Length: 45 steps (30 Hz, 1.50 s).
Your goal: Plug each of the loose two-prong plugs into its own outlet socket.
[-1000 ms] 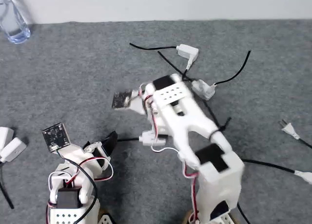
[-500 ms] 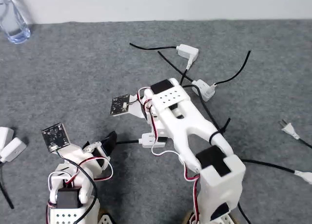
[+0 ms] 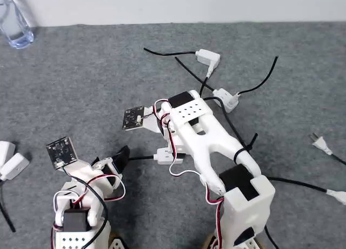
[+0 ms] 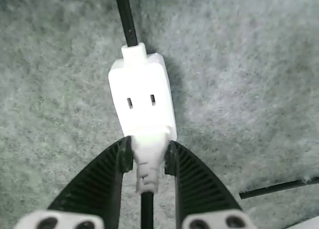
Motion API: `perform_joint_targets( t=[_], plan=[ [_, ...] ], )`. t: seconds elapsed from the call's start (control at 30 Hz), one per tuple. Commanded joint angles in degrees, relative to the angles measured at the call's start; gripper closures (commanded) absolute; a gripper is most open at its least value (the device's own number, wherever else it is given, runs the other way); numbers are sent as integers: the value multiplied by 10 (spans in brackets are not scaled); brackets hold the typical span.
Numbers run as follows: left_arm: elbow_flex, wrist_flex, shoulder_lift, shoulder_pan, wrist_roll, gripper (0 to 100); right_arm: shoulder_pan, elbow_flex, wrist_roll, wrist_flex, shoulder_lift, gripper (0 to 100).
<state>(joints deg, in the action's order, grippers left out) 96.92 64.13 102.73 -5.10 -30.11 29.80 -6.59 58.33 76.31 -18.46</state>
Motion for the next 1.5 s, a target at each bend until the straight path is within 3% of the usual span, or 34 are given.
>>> perform_joint_targets(
  t=[0.0,0.2,0.3,0.43,0.7,0.87,1.07,1.47],
  plan=[
    [-7,1,4,-4,-2,688,18,-18,-10,6,-29,987],
    [-22,4,4,-10,-2,688,51,11,-62,42,5,779],
    [-31,3,4,-51,-2,688,66,11,-63,43,9,716],
    [-49,2,4,-100,-2,688,82,11,-67,43,7,731],
    [-49,2,4,-105,-2,688,83,12,-64,36,-26,760],
    [-48,2,4,-105,-2,688,80,27,-66,7,-82,998],
    [-48,2,4,-105,-2,688,58,77,-63,46,-83,992],
    [-47,1,4,-105,-2,688,-18,225,-46,266,107,990]
  ],
)
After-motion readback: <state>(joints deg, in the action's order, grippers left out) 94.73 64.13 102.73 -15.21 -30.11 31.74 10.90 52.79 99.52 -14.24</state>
